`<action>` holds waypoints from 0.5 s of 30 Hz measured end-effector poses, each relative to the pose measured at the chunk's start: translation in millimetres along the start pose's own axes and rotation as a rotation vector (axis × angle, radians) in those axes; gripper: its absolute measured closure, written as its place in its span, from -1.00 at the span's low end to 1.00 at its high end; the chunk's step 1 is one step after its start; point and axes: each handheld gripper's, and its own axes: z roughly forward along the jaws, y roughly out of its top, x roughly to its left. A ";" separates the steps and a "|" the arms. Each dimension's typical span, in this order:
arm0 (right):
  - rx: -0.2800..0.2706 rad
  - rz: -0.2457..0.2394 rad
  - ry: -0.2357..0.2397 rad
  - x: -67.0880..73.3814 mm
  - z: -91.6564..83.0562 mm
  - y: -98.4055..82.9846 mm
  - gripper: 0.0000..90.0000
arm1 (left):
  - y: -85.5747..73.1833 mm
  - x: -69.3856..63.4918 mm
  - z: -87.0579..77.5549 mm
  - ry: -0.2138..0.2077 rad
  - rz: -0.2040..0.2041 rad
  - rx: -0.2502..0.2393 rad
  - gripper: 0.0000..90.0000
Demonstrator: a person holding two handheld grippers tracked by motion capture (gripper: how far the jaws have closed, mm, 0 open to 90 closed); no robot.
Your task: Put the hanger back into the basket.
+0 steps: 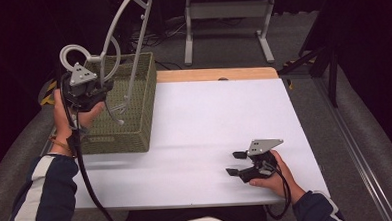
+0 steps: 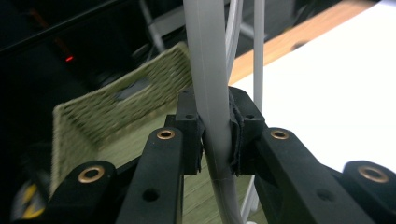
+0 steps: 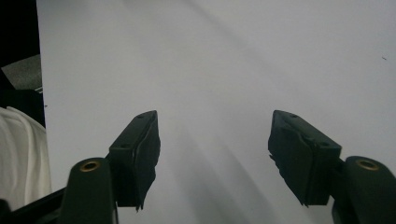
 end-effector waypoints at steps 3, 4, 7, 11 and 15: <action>0.004 0.000 0.003 0.4 1.2 -0.1 -0.24 | -10.5 5.0 8.4 0.018 0.005 0.057 0.72; 0.006 0.000 0.003 0.5 1.3 -0.2 -0.24 | -12.5 7.0 8.5 0.028 0.012 0.072 0.72; 0.005 0.002 -0.001 -0.1 1.3 -0.5 -0.22 | -15.8 12.8 5.5 0.059 0.024 0.095 0.72; 0.003 0.012 0.000 -1.1 1.3 -0.7 -0.22 | -20.9 21.9 3.9 0.086 0.023 0.128 0.72; -0.002 0.015 -0.002 -0.8 0.9 -0.3 -0.22 | -29.0 29.5 13.4 0.104 0.013 0.170 0.72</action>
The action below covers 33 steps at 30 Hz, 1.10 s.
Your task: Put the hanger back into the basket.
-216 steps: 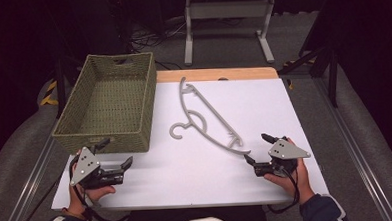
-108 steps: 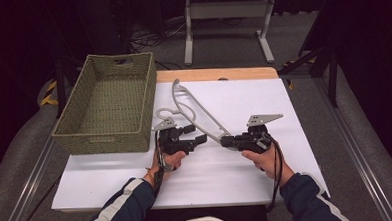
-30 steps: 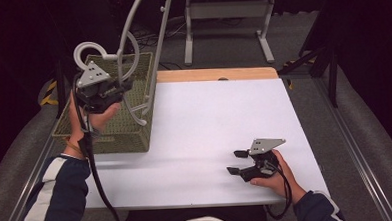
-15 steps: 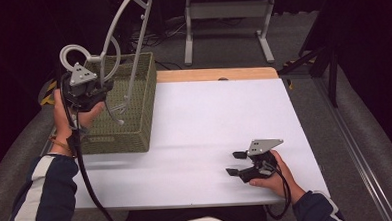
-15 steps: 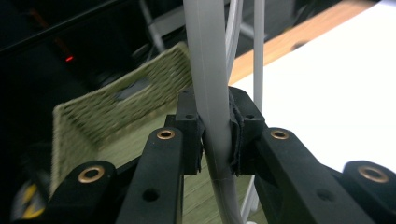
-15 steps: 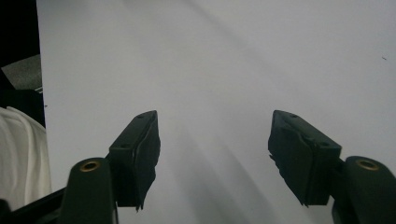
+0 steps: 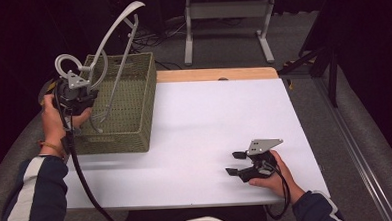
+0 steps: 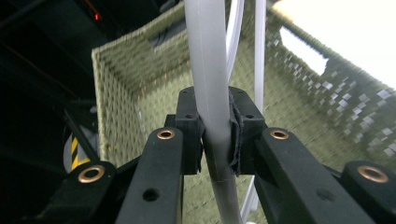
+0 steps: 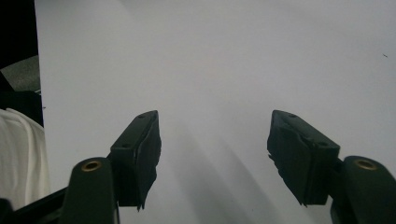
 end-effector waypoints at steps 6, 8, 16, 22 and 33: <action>0.005 0.002 0.004 -0.8 0.6 -0.9 -0.23 | -7.9 2.6 21.5 -0.013 -0.019 0.059 0.71; 0.004 0.002 0.001 -1.1 0.4 -1.1 -0.23 | -8.7 2.8 27.1 -0.008 -0.012 0.075 0.71; 0.001 0.004 0.001 -1.5 0.2 -1.2 -0.24 | -15.3 2.7 42.6 0.023 -0.018 0.127 0.70; 0.004 0.000 -0.004 -1.5 0.6 -1.2 -0.24 | -18.2 4.5 44.5 0.026 -0.045 0.108 0.63; 0.006 0.000 -0.007 -1.5 0.8 -1.2 -0.25 | -13.1 -3.6 51.6 0.013 -0.055 0.059 0.41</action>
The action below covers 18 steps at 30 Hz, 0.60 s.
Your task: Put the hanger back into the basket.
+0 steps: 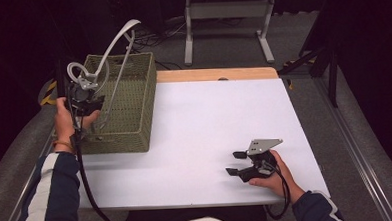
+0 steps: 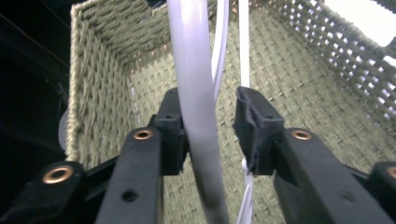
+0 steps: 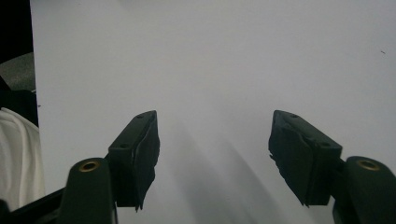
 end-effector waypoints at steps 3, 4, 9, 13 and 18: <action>-0.001 0.001 -0.001 -0.4 -0.1 0.0 -0.25 | 3.1 -4.1 3.5 -0.010 0.001 -0.002 0.39; -0.001 0.002 -0.001 -0.3 -0.2 0.0 -0.25 | 4.2 -6.2 4.5 -0.014 0.006 -0.007 0.38; -0.003 0.001 -0.001 -0.2 -0.9 -0.1 -0.25 | 8.6 -15.7 8.7 -0.044 0.036 -0.022 0.34; -0.004 -0.001 -0.002 -0.3 -1.0 -0.1 -0.26 | 10.4 -22.1 10.0 -0.061 0.026 -0.020 0.14; -0.001 -0.002 0.001 0.4 -0.6 0.1 -0.26 | 10.0 -27.8 11.4 0.018 0.118 0.027 0.57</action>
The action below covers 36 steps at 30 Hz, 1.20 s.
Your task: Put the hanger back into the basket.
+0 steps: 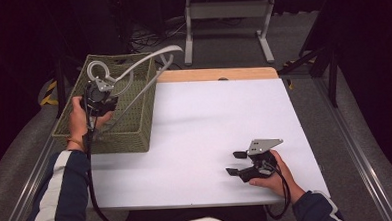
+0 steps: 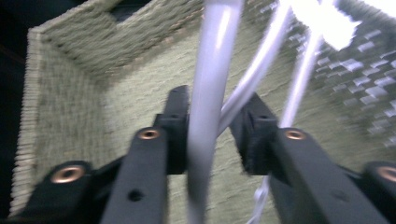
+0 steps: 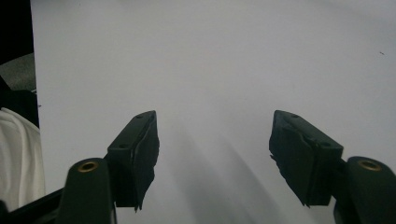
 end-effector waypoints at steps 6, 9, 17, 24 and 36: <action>0.002 0.001 0.002 -0.3 0.6 0.0 -0.26 | -6.4 13.9 -6.0 0.056 -0.001 0.011 0.72; 0.003 0.001 0.002 -0.3 1.1 -0.1 -0.26 | -7.9 18.8 -11.0 0.069 -0.015 0.000 0.74; 0.004 0.001 0.006 0.3 1.9 0.2 -0.26 | -0.3 38.0 -31.6 0.094 0.065 0.092 0.74; 0.001 0.003 0.007 0.2 0.7 0.4 -0.26 | -9.7 32.9 -16.8 0.024 0.026 0.111 0.58; -0.004 0.003 0.002 -0.1 -1.2 0.5 -0.28 | -29.4 21.5 -21.9 -0.074 -0.146 -0.130 -0.58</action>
